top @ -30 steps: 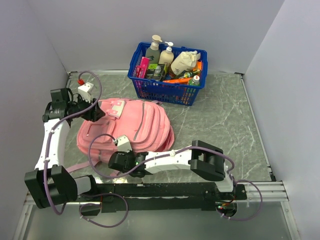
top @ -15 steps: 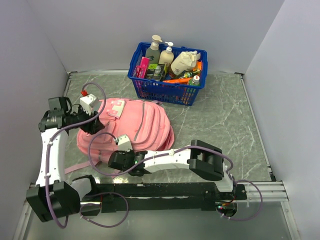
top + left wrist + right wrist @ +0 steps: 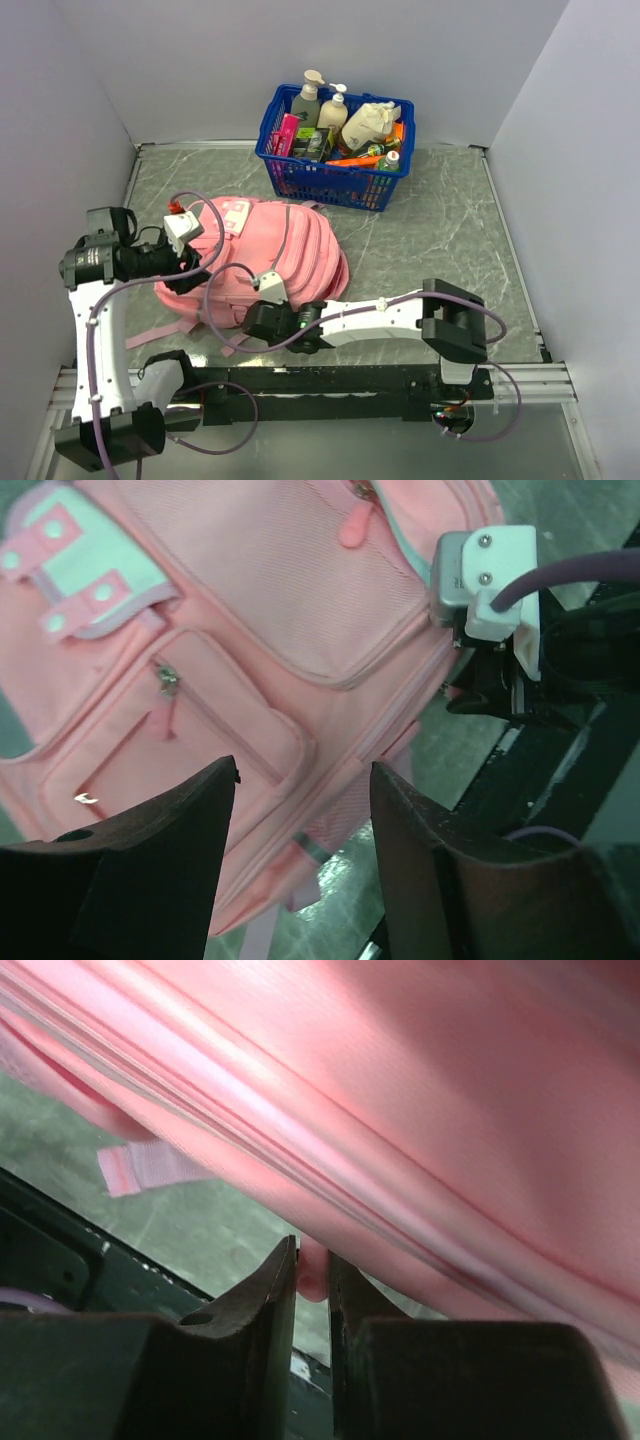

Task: Pack the student bag
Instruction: Unzip the student bag at the center of the board.

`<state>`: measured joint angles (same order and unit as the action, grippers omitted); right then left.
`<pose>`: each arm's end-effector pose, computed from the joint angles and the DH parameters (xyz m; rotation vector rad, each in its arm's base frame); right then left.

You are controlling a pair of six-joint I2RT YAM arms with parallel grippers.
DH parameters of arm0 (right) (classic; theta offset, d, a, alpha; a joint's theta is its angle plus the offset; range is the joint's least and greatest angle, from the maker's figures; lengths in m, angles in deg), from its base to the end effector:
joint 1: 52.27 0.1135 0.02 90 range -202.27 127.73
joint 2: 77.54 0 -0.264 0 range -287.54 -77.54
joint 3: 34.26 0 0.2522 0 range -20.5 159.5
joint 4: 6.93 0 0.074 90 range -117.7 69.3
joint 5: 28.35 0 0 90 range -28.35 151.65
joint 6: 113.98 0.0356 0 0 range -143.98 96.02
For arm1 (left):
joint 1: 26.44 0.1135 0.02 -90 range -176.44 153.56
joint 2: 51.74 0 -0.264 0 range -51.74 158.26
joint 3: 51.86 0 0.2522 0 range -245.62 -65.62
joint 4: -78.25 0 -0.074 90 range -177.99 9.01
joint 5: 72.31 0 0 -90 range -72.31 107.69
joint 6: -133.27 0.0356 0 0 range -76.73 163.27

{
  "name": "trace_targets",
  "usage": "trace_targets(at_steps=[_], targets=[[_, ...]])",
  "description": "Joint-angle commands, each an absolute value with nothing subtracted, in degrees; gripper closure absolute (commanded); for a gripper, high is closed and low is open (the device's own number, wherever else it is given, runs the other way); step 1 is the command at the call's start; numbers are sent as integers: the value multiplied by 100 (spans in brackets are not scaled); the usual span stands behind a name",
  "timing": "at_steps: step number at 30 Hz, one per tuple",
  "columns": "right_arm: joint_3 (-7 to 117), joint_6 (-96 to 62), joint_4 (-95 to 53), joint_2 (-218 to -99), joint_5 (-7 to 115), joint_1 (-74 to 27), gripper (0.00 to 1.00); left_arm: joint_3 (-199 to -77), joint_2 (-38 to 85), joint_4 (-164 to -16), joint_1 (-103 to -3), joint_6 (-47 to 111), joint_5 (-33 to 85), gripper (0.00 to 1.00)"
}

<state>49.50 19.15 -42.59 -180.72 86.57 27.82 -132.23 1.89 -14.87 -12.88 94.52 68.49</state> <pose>0.0800 0.3707 0.1995 -0.6145 2.3755 0.4201 0.1394 0.0052 0.3559 0.9694 1.9823 -0.5648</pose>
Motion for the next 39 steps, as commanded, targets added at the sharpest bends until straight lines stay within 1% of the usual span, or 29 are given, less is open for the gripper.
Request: trace_targets(at_steps=[1, 3, 6, 11, 12, 14, 16, 18, 21, 28, 32, 37, 38, 39], targets=[[4508, 2110, -4434, -17405, 8731, 2754, 100, -13049, 153, -1547, -1824, 9209, 7262, 39], [4184, 2111, -4355, -17160, 8714, 2762, 100, -12970, 108, -1882, -2089, 8934, 7218, 39], [3559, 2049, -3811, -16764, 8441, 2710, 100, -12829, 73, -2215, -2581, 8494, 7078, 38], [2927, 2242, -3636, -16272, 8634, 2447, 100, -12522, -6, -2926, -3574, 7616, 6753, 39], [2786, 2190, -3443, -16175, 8530, 2402, 100, -12478, -41, -3311, -3889, 7440, 6657, 39], [2321, 1997, -2699, -15894, 8084, 2288, 100, -12363, -24, -3612, -4233, 6957, 6393, 38], [2030, 1909, -2170, -15727, 7740, 2235, 100, -12258, -6, -3973, -4778, 6675, 6155, 37], [1923, 1830, -1922, -15673, 7537, 2182, 100, -12126, 38, -4210, -5147, 6499, 6014, 36], [1879, 1794, -1876, -15664, 7369, 2130, 100, -11880, 240, -4238, -5376, 6603, 5874, 37], [1606, 1873, -1498, -15488, 6991, 1910, 100, -11590, 565, -4431, -5887, 6753, 4715, 37], [1580, 1724, -1393, -15383, 6868, 1883, 100, -11476, 706, -4641, -6054, 6709, 3732, 39], [1493, 1724, -1279, -15243, 6745, 1813, 100, -11168, 724, -4721, -6230, 6850, 3176, 40], [1475, 1724, -1261, -15216, 6727, 1787, 100, -11098, 715, -4773, -6256, 6884, 3053, 40], [1449, 1732, -1244, -15181, 6701, 1752, 100, -10941, 715, -4861, -6308, 6946, 2817, 43]])
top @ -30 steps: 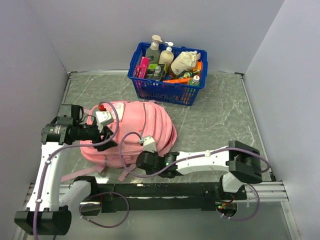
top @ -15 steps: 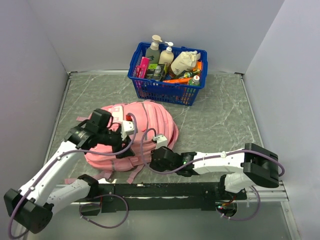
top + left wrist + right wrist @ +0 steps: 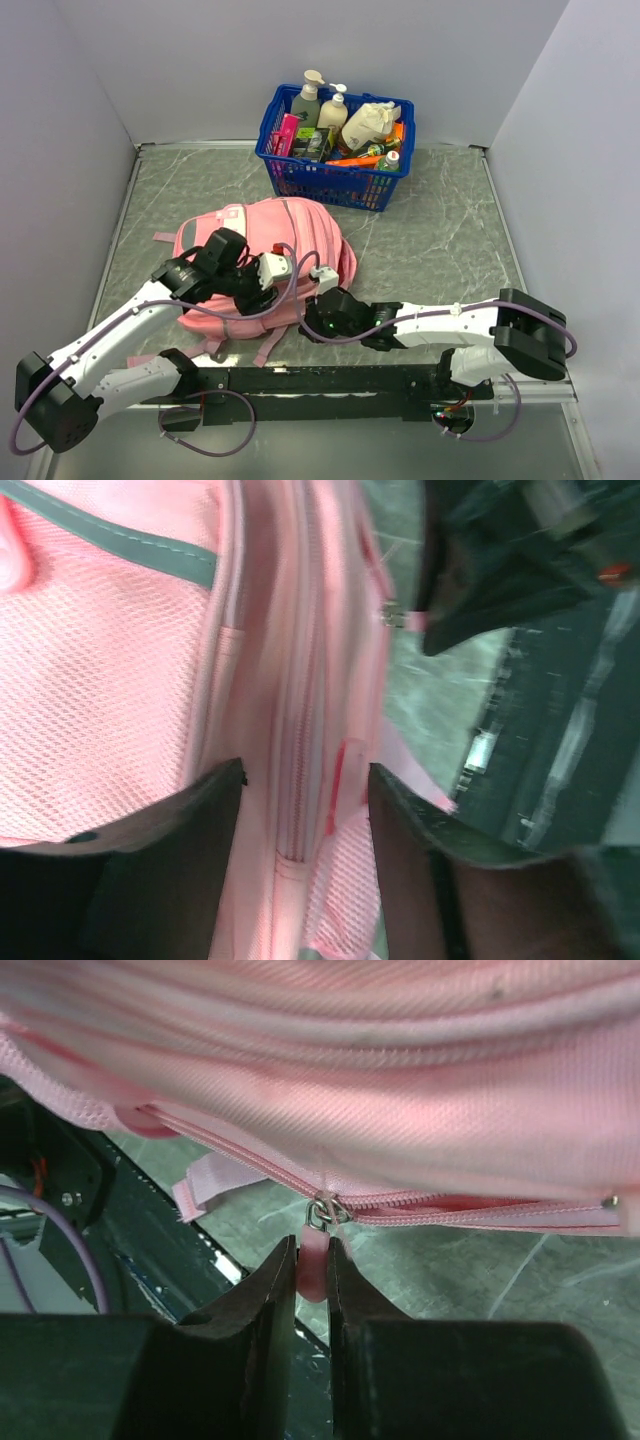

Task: Pack the student bag
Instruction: Unzip the student bag at the center of the board.

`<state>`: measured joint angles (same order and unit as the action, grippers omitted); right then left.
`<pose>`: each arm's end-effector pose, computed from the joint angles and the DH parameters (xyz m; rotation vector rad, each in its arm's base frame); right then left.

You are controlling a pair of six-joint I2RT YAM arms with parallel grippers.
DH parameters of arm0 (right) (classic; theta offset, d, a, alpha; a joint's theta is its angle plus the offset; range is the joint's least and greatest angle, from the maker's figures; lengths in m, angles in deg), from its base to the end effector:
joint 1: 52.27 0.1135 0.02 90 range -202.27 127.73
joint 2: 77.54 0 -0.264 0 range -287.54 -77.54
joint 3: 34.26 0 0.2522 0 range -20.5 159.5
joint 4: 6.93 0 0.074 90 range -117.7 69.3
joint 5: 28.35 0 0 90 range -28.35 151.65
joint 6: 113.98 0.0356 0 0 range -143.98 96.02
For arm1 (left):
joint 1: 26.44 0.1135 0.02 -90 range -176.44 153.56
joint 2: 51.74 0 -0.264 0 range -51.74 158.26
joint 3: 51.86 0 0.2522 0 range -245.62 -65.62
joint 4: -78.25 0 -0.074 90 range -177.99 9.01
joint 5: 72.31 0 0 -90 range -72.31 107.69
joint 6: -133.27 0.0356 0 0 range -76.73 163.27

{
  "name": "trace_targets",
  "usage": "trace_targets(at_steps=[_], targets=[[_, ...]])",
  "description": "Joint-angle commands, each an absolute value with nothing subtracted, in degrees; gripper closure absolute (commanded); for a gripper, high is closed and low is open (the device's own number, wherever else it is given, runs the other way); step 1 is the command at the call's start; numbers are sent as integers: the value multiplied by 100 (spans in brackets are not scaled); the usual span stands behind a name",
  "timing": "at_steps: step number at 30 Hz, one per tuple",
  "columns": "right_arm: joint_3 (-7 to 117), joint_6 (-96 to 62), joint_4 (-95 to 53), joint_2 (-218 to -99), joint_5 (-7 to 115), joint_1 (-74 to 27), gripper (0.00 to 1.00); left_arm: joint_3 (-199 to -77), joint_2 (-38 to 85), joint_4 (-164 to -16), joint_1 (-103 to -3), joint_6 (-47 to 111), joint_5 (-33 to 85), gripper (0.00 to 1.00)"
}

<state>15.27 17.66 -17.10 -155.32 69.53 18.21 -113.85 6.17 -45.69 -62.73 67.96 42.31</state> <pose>0.0954 0.2546 0.1842 -0.5186 2.3364 0.8669 0.1499 -0.1284 0.2713 1.4056 2.0232 -0.6189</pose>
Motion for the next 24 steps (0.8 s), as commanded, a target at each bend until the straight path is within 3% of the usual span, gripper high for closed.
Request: trace_targets(at_steps=[1, 6, 11, 24], targets=[[1405, 1767, -1243, -15111, 6683, 1725, 100, -10870, 715, -4897, -6326, 6999, 2693, 45], [922, 1996, -945, -14821, 6182, 1060, 100, -10658, 592, -4827, -6379, 7271, 2595, 76], [684, 1961, -1066, -14662, 5778, 469, 100, -10754, 390, -4265, -6388, 7683, 3016, 96], [859, 890, -1831, -14355, 5733, -946, 100, -10878, -665, -2893, -6379, 8994, 3439, 99]])
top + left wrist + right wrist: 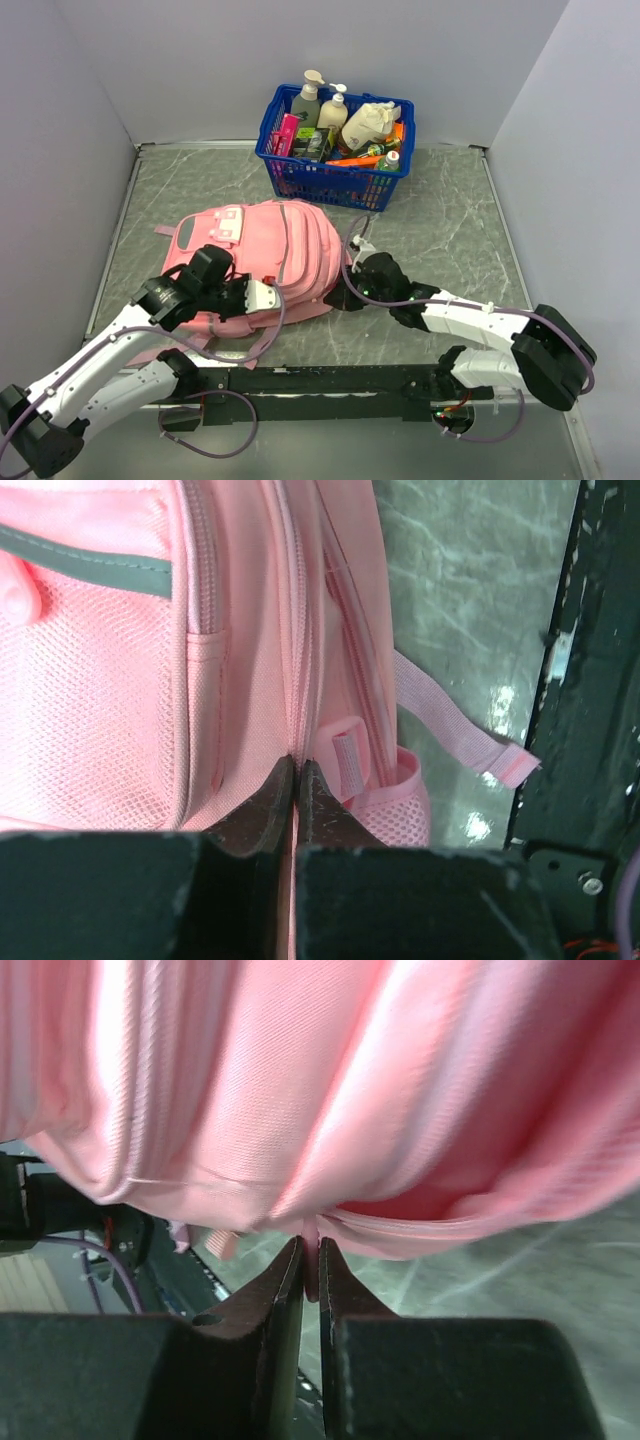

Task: Pack the student bag
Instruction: Unzip the student bag at the center of the board.

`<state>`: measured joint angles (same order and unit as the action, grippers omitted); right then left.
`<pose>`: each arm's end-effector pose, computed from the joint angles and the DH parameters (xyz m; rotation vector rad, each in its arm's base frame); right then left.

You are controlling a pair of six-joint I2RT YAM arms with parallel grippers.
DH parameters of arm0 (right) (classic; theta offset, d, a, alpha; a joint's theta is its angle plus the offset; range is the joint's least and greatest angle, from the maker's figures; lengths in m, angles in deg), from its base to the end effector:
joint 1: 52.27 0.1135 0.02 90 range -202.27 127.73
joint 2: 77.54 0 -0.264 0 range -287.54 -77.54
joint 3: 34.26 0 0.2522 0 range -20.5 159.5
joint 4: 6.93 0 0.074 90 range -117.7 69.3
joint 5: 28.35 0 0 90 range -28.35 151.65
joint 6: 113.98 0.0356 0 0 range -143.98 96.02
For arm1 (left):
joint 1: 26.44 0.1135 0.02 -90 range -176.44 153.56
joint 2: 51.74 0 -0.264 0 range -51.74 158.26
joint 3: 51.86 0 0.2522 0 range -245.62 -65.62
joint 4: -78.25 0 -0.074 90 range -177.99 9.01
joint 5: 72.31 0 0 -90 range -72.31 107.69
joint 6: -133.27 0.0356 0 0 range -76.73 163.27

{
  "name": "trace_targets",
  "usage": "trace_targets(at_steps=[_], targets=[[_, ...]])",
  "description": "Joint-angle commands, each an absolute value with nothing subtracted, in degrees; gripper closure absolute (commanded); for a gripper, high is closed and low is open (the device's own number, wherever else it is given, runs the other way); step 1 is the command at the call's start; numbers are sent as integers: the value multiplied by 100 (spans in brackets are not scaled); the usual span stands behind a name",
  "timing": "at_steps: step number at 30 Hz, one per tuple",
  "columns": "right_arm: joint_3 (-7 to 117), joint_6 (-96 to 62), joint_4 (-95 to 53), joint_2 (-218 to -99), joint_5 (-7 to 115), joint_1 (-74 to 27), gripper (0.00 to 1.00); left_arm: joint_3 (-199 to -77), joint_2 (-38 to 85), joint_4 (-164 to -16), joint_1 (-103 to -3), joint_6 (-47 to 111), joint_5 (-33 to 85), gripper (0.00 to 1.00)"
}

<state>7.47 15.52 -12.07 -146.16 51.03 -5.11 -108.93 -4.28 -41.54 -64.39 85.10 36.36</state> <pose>0.1591 0.1812 0.1875 -0.2738 2.3042 1.0376 0.1180 -0.1065 0.2669 1.6618 1.7661 -0.3684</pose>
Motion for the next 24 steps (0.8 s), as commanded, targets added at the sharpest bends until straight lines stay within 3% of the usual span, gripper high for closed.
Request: trace_targets(at_steps=[1, 10, 16, 19, 20, 24], targets=[[851, 819, -1945, -14294, 5769, -1025, 100, -10860, -709, -2893, -6379, 9038, 3352, 99], [746, 230, -2376, -13722, 5883, -1166, 100, -10140, -1375, -3314, -6327, 9677, 2333, 99], [183, 466, -2895, -12537, 5839, -1000, 100, -9998, -1704, -4009, -6221, 9814, 2164, 99], [60, 704, -3369, -12026, 5770, -833, 100, -10674, -1141, -3808, -6204, 9270, 2524, 83], [34, 748, -3475, -11930, 5717, -789, 100, -11145, -992, -3564, -6212, 9119, 2794, 59], [-63, 932, -3503, -11858, 5445, -447, 100, -12519, -254, -2990, -6212, 8354, 3841, 35]])
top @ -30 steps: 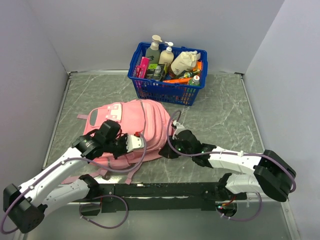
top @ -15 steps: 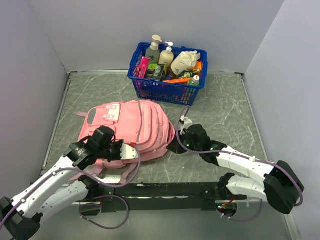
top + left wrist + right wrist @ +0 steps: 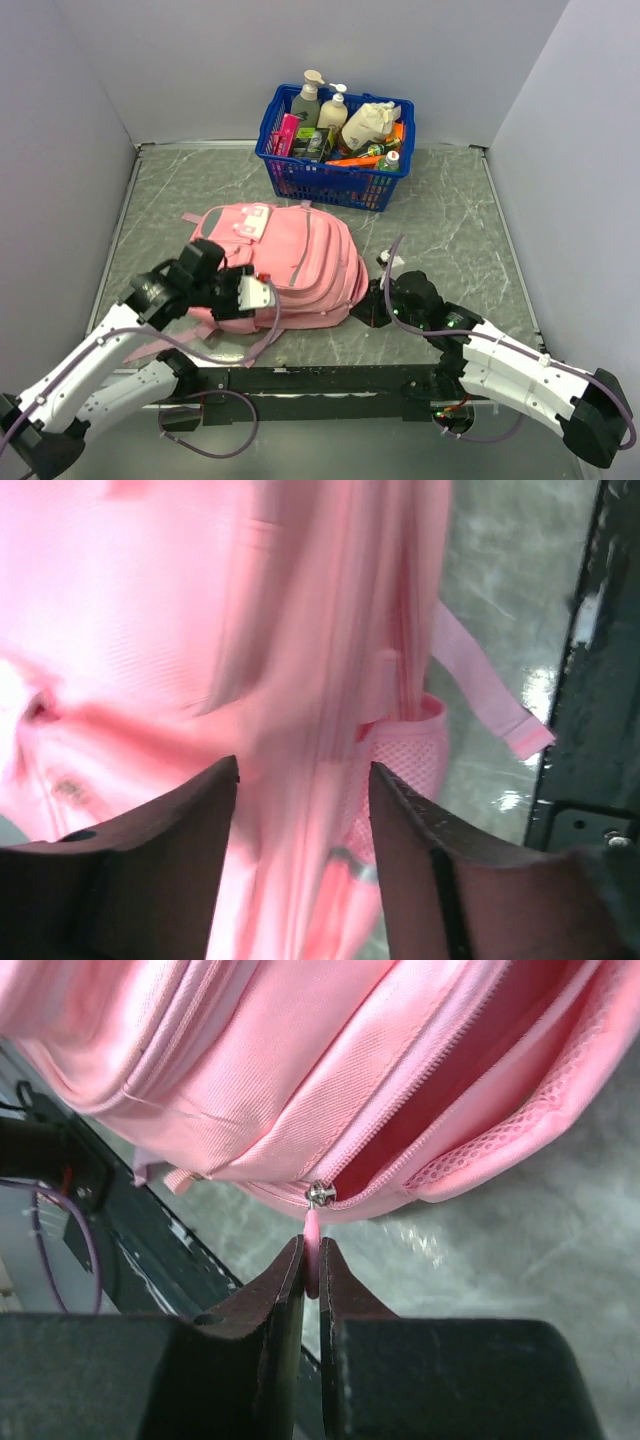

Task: Pack the student bag
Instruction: Unzip the student bag at the center of the board.

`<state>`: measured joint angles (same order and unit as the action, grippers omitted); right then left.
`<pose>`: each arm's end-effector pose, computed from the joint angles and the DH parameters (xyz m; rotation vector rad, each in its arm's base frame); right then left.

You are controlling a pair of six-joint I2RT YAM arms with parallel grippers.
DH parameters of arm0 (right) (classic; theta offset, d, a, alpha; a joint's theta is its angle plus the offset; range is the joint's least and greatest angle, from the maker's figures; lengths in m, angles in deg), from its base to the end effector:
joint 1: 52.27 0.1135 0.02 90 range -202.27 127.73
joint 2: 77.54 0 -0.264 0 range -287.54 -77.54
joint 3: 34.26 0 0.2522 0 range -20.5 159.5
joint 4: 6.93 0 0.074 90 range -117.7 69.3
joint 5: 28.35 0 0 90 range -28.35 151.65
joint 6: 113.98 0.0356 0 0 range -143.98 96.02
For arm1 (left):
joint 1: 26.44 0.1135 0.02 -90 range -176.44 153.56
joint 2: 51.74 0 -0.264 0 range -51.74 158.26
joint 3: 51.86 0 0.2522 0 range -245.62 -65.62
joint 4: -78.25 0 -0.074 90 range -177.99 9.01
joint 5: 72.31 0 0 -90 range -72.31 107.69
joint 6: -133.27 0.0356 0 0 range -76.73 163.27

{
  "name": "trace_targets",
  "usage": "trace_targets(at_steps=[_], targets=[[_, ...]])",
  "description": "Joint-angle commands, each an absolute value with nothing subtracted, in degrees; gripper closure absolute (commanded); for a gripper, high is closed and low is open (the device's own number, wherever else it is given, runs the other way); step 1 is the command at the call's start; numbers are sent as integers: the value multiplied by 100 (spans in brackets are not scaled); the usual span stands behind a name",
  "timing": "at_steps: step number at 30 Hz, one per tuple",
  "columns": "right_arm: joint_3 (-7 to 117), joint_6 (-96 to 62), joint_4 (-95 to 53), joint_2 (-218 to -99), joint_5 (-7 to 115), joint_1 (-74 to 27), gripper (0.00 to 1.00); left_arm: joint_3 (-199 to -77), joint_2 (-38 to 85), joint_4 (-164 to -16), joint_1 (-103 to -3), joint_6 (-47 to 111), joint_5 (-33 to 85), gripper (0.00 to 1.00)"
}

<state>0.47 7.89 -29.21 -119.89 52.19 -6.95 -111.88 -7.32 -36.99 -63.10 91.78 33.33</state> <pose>0.1150 0.1246 0.2035 -0.3687 2.2114 0.9529 0.1107 -0.0944 0.2842 1.7122 1.6819 -0.2353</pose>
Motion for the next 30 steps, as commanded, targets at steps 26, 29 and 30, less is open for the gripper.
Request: trace_targets(at_steps=[26, 29, 30], targets=[[-371, 1364, -2483, -12043, 4512, 170, 100, -13356, 2498, -5381, -8321, 5496, 2666, 23], [-415, 1363, -2404, -12043, 4468, 169, 100, -13234, 2586, -5626, -8523, 5470, 1938, 28], [-424, 1363, -2386, -12034, 4468, 169, 100, -13216, 2648, -5748, -8532, 5452, 1605, 30]])
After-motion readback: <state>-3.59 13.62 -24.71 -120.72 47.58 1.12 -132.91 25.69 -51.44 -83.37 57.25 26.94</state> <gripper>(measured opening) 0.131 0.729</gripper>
